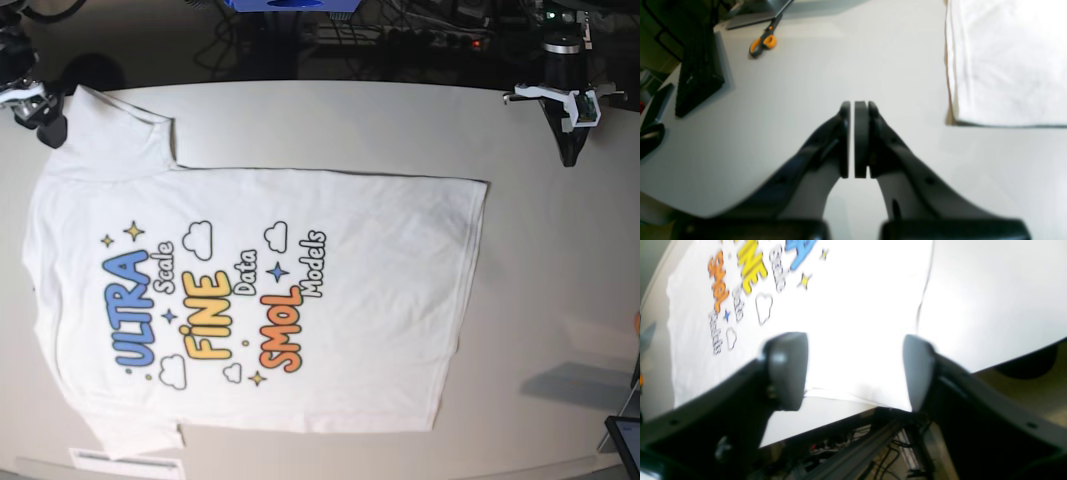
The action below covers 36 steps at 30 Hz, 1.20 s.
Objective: Fold the T-shirt properly
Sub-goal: 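Lower both grippers toward the shirt's shoulder corners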
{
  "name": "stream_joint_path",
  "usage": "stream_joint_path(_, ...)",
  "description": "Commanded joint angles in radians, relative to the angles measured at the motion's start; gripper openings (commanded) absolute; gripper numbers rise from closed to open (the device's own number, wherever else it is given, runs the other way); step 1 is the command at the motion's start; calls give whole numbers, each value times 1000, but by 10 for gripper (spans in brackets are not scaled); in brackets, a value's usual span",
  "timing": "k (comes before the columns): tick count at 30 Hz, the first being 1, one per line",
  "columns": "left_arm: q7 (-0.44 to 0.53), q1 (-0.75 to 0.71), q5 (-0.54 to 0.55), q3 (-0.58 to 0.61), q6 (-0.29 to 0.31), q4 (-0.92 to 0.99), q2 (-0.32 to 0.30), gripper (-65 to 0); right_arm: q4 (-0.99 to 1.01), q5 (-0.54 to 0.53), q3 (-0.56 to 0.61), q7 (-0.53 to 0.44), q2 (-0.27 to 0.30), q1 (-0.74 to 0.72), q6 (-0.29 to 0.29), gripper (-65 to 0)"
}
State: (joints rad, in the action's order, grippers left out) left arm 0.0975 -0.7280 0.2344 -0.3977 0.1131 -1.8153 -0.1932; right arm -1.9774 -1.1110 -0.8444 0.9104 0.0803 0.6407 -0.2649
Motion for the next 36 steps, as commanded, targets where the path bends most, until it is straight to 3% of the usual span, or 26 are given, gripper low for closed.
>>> stream_joint_path(1,26,-12,6,-13,-5,-14,-1,-626,6,-21,-14,-9,9,6,-6,-197)
stream_joint_path(21,28,-12,6,-14,-5,-14,2,-626,237,50,17,0,6,-55,-7,-197)
stream_joint_path(27,28,-14,6,-14,-5,-14,2,-628,249,50,113,-10,31,-65,-7,-197)
stream_joint_path(36,26,-18,6,-14,-5,-14,1,-628,246,52,113,-1,36,-94,-3,-197)
